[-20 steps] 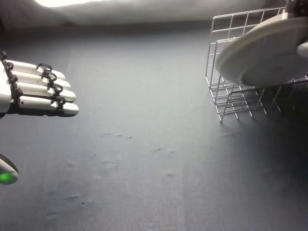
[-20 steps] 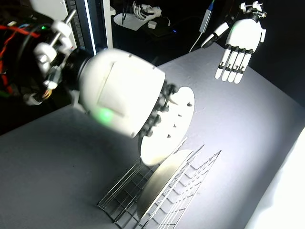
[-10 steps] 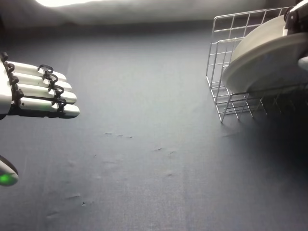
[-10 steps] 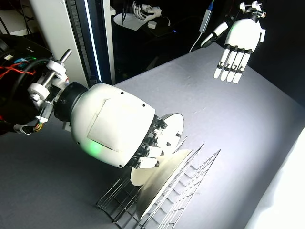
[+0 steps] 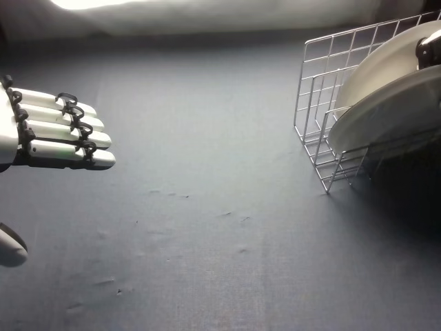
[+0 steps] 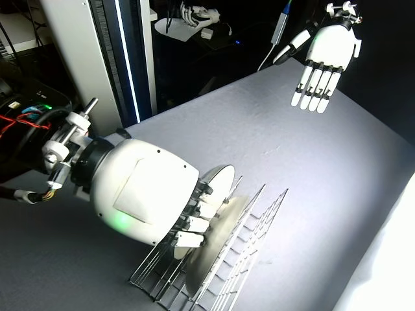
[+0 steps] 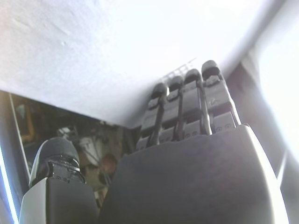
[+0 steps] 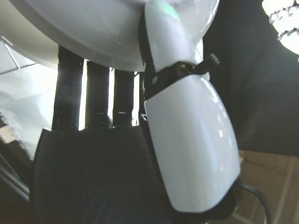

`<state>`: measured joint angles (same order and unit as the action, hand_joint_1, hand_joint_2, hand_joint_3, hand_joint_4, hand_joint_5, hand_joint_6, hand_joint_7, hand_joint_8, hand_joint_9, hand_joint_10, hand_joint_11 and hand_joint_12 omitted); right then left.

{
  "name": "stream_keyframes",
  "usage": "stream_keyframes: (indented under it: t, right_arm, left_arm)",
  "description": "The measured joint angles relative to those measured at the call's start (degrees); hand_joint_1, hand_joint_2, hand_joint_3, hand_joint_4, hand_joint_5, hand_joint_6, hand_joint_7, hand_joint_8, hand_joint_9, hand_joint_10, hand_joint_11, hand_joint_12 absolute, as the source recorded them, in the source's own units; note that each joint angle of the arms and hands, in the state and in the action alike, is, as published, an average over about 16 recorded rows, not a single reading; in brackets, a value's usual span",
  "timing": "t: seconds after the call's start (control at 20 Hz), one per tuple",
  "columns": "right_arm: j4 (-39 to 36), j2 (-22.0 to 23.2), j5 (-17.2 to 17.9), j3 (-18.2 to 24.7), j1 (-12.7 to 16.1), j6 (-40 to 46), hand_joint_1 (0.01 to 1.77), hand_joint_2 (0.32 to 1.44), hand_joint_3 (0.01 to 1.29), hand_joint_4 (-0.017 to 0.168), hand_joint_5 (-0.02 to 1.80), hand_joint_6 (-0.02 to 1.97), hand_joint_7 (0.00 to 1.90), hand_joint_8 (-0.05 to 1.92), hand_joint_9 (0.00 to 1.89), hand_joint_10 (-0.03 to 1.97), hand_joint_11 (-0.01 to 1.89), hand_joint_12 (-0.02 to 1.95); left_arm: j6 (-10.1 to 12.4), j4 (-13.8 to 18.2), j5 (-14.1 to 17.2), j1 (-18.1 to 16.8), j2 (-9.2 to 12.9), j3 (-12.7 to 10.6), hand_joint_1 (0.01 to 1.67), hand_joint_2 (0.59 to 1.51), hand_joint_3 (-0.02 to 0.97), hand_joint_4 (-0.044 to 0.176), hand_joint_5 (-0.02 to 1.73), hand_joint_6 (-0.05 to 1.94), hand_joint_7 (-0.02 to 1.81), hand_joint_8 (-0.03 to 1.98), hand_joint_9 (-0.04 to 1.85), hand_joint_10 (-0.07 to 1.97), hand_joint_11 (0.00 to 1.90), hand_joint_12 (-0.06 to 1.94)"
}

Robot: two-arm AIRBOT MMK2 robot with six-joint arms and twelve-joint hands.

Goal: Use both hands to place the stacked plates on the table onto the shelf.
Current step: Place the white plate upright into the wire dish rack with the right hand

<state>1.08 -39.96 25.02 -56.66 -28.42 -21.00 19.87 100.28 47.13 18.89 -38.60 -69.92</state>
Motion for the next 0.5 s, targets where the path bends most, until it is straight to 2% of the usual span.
stream_keyframes:
  t: [0.2, 0.5]
  right_arm:
    - [-1.1, 0.0, -0.1, 0.0, 0.8, -0.1, 1.24, 1.17, 0.01, -0.004, 0.62, 1.01, 0.72, 0.77, 0.62, 0.97, 0.4, 1.46]
    - [-3.7, 0.1, 0.2, 1.8, 4.0, -0.1, 1.14, 1.17, 0.01, -0.003, 0.51, 0.61, 0.62, 0.36, 0.44, 0.74, 0.17, 1.48]
  left_arm:
    - [0.0, 0.1, 0.0, 0.0, -0.1, 0.1, 0.01, 1.036, 0.01, 0.0, 0.02, 0.02, 0.01, -0.01, 0.02, -0.06, 0.01, 0.01]
    - [0.0, 0.4, 0.3, -0.3, -0.1, 0.4, 0.01, 1.037, 0.01, 0.0, 0.02, 0.02, 0.01, -0.01, 0.02, -0.06, 0.01, 0.01]
